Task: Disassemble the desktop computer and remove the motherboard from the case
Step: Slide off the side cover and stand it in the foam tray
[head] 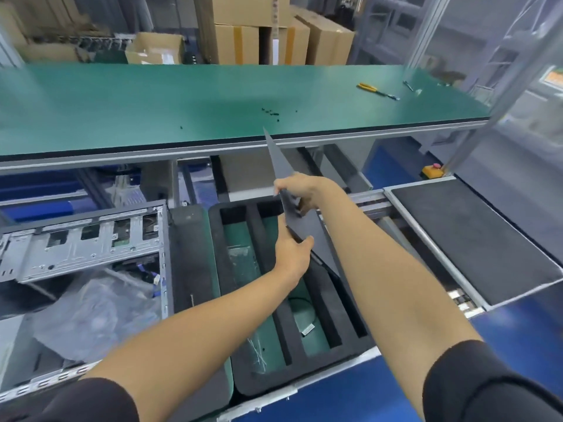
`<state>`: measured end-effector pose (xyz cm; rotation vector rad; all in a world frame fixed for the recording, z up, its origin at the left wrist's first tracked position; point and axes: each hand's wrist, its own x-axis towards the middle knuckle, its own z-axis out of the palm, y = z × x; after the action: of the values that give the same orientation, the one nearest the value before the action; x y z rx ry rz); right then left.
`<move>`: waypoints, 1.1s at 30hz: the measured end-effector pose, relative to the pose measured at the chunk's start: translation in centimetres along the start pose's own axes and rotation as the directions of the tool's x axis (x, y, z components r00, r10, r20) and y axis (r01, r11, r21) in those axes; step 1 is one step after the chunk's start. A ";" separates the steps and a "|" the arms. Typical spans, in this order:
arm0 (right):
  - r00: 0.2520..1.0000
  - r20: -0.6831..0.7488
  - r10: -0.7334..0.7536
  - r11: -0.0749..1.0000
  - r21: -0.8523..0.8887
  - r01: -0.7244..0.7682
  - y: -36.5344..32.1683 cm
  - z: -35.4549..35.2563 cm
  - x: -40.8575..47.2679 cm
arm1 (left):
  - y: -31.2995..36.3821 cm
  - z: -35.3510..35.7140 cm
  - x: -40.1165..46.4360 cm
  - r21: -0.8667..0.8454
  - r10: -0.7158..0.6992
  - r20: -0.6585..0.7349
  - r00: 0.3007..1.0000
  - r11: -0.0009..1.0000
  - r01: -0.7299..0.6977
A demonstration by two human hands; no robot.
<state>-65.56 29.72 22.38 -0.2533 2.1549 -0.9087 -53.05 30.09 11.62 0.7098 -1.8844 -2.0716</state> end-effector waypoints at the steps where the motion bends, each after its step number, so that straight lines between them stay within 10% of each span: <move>1: 1.000 -0.011 -0.013 1.000 0.007 0.013 0.7 -0.1 0.3 | -0.3 0.4 0.1 0.017 0.003 0.003 1.000 1.000 -0.003; 33: 0.985 0.043 -0.165 0.981 0.112 0.159 4.8 -6.9 5.3 | 0.0 5.5 2.7 0.266 0.078 0.039 0.996 0.960 -0.086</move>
<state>-73.66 34.48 19.11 -0.3988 2.0520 -1.0961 -58.14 33.50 11.36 0.6496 -2.1967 -1.8060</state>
